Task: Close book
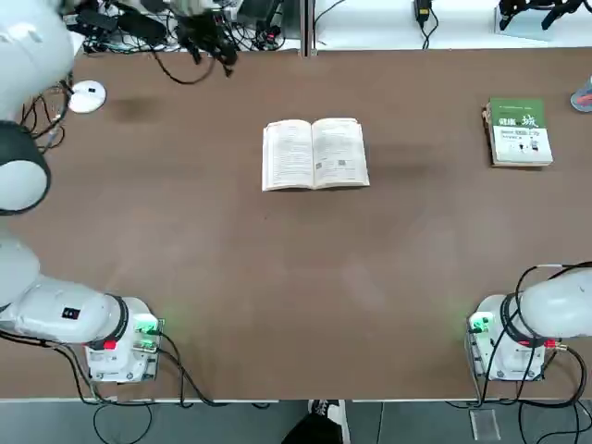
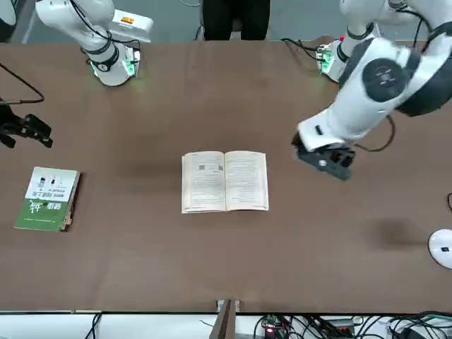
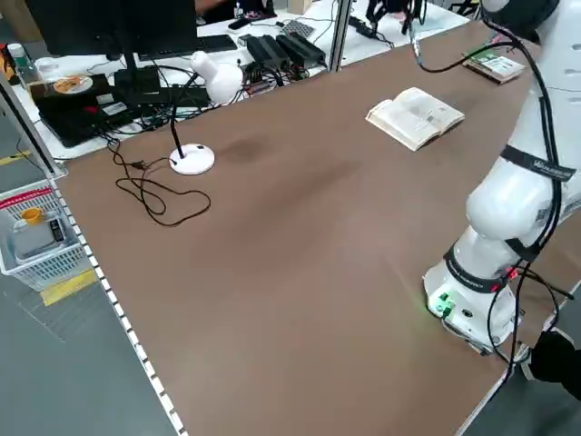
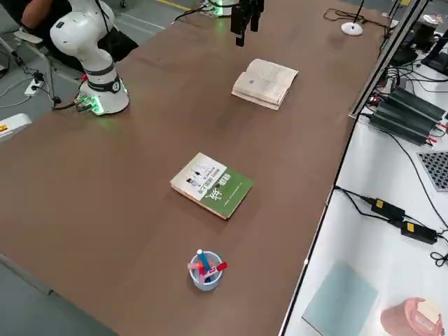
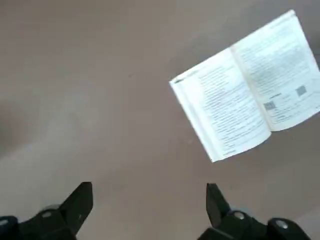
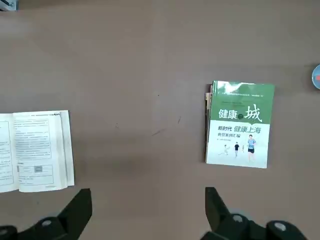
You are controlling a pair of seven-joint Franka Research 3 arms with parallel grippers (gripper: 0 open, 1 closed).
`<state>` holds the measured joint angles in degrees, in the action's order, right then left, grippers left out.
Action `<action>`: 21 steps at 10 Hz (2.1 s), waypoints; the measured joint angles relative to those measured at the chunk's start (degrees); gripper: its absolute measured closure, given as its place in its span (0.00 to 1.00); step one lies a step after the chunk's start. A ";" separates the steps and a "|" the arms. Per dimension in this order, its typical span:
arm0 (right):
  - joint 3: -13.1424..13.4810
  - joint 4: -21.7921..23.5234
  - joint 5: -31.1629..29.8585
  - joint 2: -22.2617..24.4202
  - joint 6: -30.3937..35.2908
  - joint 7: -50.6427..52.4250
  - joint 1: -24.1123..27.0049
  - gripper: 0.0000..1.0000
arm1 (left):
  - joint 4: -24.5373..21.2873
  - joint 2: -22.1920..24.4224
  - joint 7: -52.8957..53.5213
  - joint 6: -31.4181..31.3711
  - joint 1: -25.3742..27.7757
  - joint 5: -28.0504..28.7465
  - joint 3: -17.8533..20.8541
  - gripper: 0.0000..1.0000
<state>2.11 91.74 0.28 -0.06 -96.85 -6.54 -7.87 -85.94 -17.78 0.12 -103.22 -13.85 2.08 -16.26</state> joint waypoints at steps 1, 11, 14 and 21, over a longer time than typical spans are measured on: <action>-0.01 0.07 0.00 0.00 -0.06 0.00 -0.01 0.00 | 0.04 -1.21 0.08 -1.00 -0.88 0.37 -0.01 0.00; -0.09 4.72 0.44 -9.11 -14.39 -0.29 -1.49 0.00 | 0.53 -9.98 5.17 -13.23 -4.40 2.46 -0.05 0.00; -0.09 4.81 4.59 -13.38 -18.39 -0.42 -1.77 0.30 | 1.81 -12.34 9.64 -15.14 -4.38 2.84 0.05 0.00; -0.10 4.85 24.91 -18.93 -20.77 -0.61 -2.70 0.99 | 3.33 -19.00 15.85 -25.58 -4.45 2.87 0.01 0.00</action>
<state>2.01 96.59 25.19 -18.99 -117.62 -7.16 -10.57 -82.61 -36.78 15.97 -128.79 -18.29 4.94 -16.24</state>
